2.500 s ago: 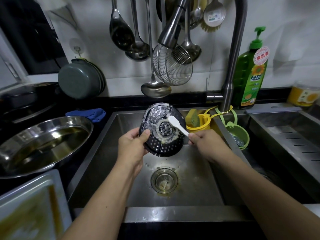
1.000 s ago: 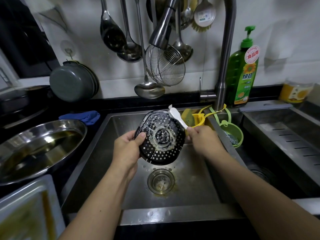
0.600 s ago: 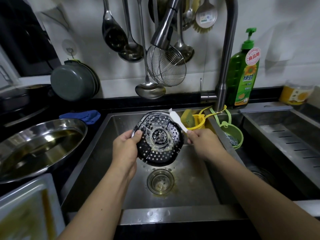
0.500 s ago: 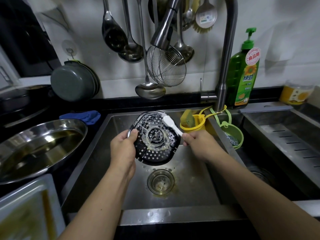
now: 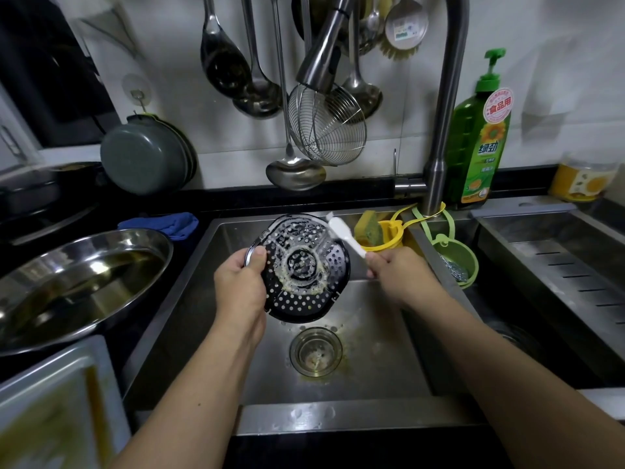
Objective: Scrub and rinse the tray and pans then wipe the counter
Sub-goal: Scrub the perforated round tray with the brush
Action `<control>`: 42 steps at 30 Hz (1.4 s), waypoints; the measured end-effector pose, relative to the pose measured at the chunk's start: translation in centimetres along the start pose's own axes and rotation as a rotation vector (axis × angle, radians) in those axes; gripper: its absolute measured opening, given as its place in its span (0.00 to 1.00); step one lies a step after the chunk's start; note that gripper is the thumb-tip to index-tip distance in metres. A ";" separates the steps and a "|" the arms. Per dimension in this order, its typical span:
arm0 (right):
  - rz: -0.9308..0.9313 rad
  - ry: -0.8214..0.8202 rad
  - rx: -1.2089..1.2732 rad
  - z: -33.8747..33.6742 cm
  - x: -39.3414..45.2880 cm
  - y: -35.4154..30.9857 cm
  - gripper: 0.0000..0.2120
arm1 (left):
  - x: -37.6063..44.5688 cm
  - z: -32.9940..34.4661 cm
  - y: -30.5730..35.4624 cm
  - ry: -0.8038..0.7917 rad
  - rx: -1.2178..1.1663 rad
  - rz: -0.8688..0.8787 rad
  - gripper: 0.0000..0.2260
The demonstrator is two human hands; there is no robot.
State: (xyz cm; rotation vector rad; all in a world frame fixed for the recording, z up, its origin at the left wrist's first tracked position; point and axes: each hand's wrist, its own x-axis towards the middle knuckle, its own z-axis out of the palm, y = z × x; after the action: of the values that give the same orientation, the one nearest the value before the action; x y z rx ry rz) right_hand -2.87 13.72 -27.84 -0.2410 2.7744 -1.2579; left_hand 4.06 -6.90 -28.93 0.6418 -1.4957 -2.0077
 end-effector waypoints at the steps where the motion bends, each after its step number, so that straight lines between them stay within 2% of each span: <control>1: 0.001 0.036 0.009 -0.3 0.1 0.2 0.20 | -0.1 0.0 0.0 -0.006 0.010 0.004 0.08; 3: -0.025 0.013 0.011 -0.3 -0.2 0.3 0.19 | -0.1 0.1 0.0 -0.002 0.014 0.008 0.08; 6: -0.043 -0.172 -0.029 0.7 -0.9 0.0 0.18 | 0.0 -0.1 0.1 0.030 -0.006 0.002 0.08; 8: -0.039 -0.224 -0.018 1.2 -0.9 -0.1 0.19 | 0.1 -0.2 0.2 0.035 -0.019 -0.008 0.08; 12: -0.029 -0.048 -0.049 0.3 -0.1 0.4 0.19 | -0.1 0.0 0.3 0.028 -0.029 0.000 0.09; 14: -0.008 -0.009 -0.030 -0.2 0.2 0.7 0.20 | -0.1 0.1 0.2 0.026 -0.010 0.001 0.09; 19: -0.042 -0.190 -0.240 -2.3 0.9 -0.6 0.17 | -0.1 0.2 0.2 0.026 0.043 -0.024 0.11; 21: -0.067 -0.172 -0.319 -3.4 1.2 -0.8 0.18 | -0.2 0.3 0.2 0.001 0.088 -0.025 0.11; 26: -0.195 -0.077 -0.322 -3.5 -0.5 2.2 0.20 | 0.0 0.2 -0.1 -0.037 0.194 0.038 0.12; 28: -0.239 -0.071 -0.284 -3.9 -0.5 2.6 0.19 | 0.0 0.1 0.0 -0.041 0.226 0.098 0.15; 33: -0.280 0.007 -0.188 -4.9 0.4 3.2 0.19 | 0.3 -0.3 -0.6 -0.011 0.366 0.272 0.33; 35: -0.297 -0.006 -0.195 -4.9 0.4 3.3 0.20 | 0.4 -0.4 -0.5 0.019 0.427 0.299 0.36; 42: -0.324 -0.112 -0.205 -4.8 -0.2 3.4 0.15 | 0.9 -1.2 0.3 0.179 0.394 0.207 0.27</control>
State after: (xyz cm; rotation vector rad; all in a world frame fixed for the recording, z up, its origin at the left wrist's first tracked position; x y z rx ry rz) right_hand -3.71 19.53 -27.25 -0.7771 2.8439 -0.9733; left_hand 4.21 -8.44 -29.04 0.7654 -1.7809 -1.4723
